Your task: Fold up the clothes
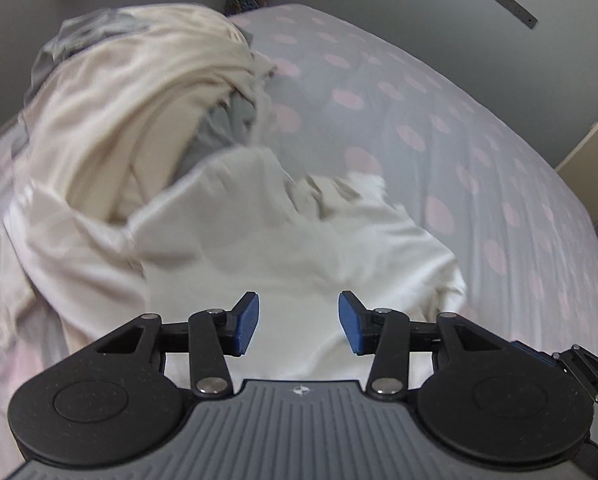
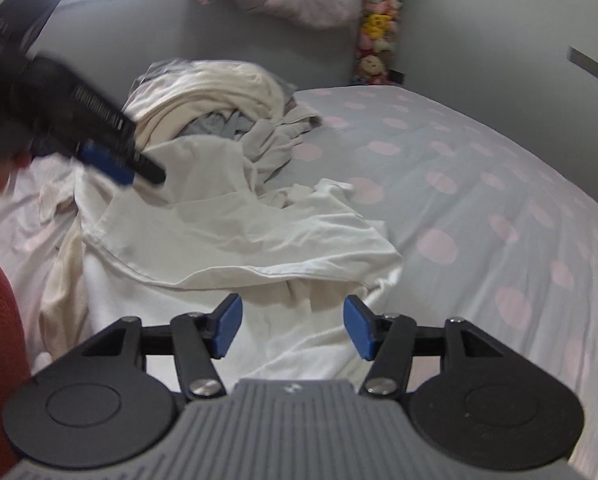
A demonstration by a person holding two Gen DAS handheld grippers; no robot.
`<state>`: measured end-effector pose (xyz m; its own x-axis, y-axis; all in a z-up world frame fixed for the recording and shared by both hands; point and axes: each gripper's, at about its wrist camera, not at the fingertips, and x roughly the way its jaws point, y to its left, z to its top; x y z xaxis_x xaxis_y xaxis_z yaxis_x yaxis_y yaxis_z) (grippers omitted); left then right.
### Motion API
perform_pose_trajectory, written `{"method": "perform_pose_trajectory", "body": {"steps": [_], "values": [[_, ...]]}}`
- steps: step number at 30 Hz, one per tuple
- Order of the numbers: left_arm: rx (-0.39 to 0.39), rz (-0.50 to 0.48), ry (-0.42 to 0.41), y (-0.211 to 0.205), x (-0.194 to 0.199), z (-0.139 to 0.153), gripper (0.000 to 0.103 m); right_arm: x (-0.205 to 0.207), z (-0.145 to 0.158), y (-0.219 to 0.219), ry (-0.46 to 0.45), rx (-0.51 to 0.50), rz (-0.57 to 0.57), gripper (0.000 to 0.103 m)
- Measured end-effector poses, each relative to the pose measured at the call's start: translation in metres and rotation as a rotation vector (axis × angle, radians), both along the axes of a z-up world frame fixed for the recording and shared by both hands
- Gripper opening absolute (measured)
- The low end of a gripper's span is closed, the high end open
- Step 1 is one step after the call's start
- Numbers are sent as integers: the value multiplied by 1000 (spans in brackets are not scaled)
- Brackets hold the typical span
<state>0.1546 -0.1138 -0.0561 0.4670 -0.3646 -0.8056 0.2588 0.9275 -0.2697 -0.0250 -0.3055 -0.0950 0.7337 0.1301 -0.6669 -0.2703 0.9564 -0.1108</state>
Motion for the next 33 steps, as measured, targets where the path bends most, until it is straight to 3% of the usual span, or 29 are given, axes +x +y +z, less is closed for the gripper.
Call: {"method": "perform_pose_trajectory", "body": {"steps": [4, 10, 16, 17, 18, 21, 22, 23, 26, 29, 33], "values": [[100, 7, -40, 13, 37, -3, 43, 31, -20, 13, 46, -114, 125, 70], [249, -25, -50, 26, 70, -27, 43, 62, -44, 28, 56, -239, 253, 71], [328, -99, -65, 19, 73, -48, 42, 86, -69, 42, 40, -407, 371, 69], [331, -95, -66, 19, 73, -49, 37, 87, -71, 44, 35, -429, 377, 67], [328, -91, -63, 20, 74, -51, 33, 89, -74, 46, 29, -452, 382, 65], [300, -92, -48, 23, 80, -53, 17, 94, -82, 51, 13, -518, 397, 42], [292, -90, -48, 24, 81, -53, 14, 93, -81, 50, 12, -513, 399, 30], [286, -89, -52, 24, 81, -52, 12, 93, -80, 50, 9, -507, 400, 10], [267, -78, -54, 27, 81, -50, 10, 92, -66, 40, -22, -458, 353, 5], [259, -57, -40, 31, 81, -49, 8, 93, -46, 12, -47, -393, 221, 3], [256, -43, -36, 34, 79, -46, 7, 92, -17, -56, -62, -299, -54, 3]]}}
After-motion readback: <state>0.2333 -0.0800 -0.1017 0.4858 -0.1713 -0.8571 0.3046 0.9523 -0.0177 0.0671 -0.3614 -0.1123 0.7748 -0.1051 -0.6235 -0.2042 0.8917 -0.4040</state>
